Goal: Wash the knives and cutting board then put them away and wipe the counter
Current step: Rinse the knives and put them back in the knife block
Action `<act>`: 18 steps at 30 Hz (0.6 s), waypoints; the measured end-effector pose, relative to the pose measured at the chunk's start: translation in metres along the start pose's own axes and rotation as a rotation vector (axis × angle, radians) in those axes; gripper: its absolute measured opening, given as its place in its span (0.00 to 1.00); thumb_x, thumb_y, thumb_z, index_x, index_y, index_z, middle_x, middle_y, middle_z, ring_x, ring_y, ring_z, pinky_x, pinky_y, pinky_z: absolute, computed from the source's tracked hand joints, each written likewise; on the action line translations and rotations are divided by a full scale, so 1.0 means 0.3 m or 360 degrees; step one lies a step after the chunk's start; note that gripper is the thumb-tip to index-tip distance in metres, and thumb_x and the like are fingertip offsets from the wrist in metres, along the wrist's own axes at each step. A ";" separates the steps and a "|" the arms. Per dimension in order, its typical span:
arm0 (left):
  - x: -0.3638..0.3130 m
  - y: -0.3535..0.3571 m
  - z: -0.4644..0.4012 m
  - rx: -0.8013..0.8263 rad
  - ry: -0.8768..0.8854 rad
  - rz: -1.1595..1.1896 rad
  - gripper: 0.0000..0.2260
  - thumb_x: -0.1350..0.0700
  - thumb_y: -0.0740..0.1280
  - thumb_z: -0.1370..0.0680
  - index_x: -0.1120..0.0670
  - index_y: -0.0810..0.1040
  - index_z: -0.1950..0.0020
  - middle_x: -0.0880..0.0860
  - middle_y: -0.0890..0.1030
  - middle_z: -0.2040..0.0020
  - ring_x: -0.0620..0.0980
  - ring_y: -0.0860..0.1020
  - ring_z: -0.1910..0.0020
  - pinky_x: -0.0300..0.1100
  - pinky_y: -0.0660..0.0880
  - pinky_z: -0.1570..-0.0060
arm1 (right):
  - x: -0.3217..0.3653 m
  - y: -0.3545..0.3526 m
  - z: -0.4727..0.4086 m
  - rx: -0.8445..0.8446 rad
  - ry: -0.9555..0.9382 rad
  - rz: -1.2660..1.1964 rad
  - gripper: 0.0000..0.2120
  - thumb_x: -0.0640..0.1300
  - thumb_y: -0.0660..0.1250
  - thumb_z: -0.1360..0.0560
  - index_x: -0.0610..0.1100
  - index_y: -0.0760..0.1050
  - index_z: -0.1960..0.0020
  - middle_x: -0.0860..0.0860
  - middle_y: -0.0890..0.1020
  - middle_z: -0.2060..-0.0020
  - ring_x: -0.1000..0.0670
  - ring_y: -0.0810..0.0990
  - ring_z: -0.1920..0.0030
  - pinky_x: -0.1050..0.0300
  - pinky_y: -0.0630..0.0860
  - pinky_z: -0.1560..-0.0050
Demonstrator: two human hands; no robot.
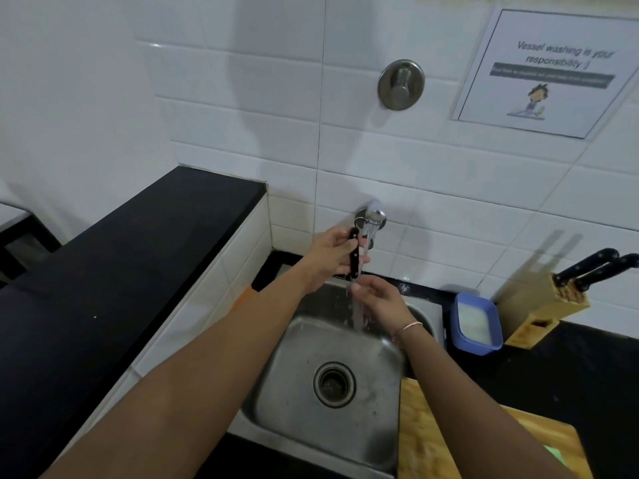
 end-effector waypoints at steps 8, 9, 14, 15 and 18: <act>0.006 0.042 0.043 0.0416 0.0036 -0.0193 0.10 0.66 0.64 0.17 0.63 0.78 0.36 0.60 0.83 0.39 0.59 0.82 0.40 0.51 0.80 0.39 | 0.006 0.021 0.002 -0.0301 -0.0154 0.0170 0.12 0.36 0.72 0.23 0.41 0.74 0.64 0.49 0.76 0.70 0.53 0.73 0.69 0.60 0.75 0.62; 0.006 0.042 0.049 0.0509 0.0037 -0.0176 0.11 0.67 0.66 0.19 0.63 0.79 0.37 0.61 0.83 0.39 0.59 0.82 0.40 0.51 0.80 0.39 | 0.006 0.018 0.000 -0.0319 -0.0141 0.0189 0.12 0.36 0.72 0.24 0.41 0.74 0.64 0.48 0.76 0.70 0.53 0.73 0.69 0.60 0.75 0.61; 0.009 0.013 0.037 0.0437 0.0078 -0.0097 0.11 0.64 0.70 0.20 0.65 0.80 0.38 0.60 0.84 0.44 0.58 0.82 0.43 0.54 0.79 0.38 | 0.032 0.013 -0.013 -0.0321 -0.0187 0.0205 0.14 0.34 0.71 0.24 0.43 0.71 0.65 0.50 0.72 0.71 0.58 0.68 0.72 0.65 0.72 0.64; 0.011 0.007 0.025 0.0291 0.0068 -0.0093 0.12 0.63 0.71 0.21 0.65 0.80 0.38 0.61 0.84 0.45 0.57 0.82 0.44 0.52 0.80 0.40 | 0.034 0.014 -0.016 -0.0324 -0.0200 0.0226 0.14 0.35 0.72 0.24 0.43 0.72 0.64 0.50 0.72 0.70 0.56 0.67 0.71 0.63 0.71 0.63; 0.014 -0.003 -0.003 -0.0116 0.0075 -0.0204 0.09 0.62 0.72 0.21 0.61 0.82 0.42 0.58 0.85 0.52 0.51 0.83 0.52 0.39 0.82 0.55 | 0.035 0.029 -0.020 -0.0336 -0.0207 0.0321 0.08 0.38 0.74 0.25 0.47 0.77 0.52 0.52 0.77 0.64 0.55 0.74 0.65 0.60 0.75 0.56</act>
Point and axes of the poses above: each hand's wrist, its own z-axis away from the middle knuckle, its own y-axis out of the palm, x = y × z, the point moved 4 cm from there along -z, towards the middle knuckle
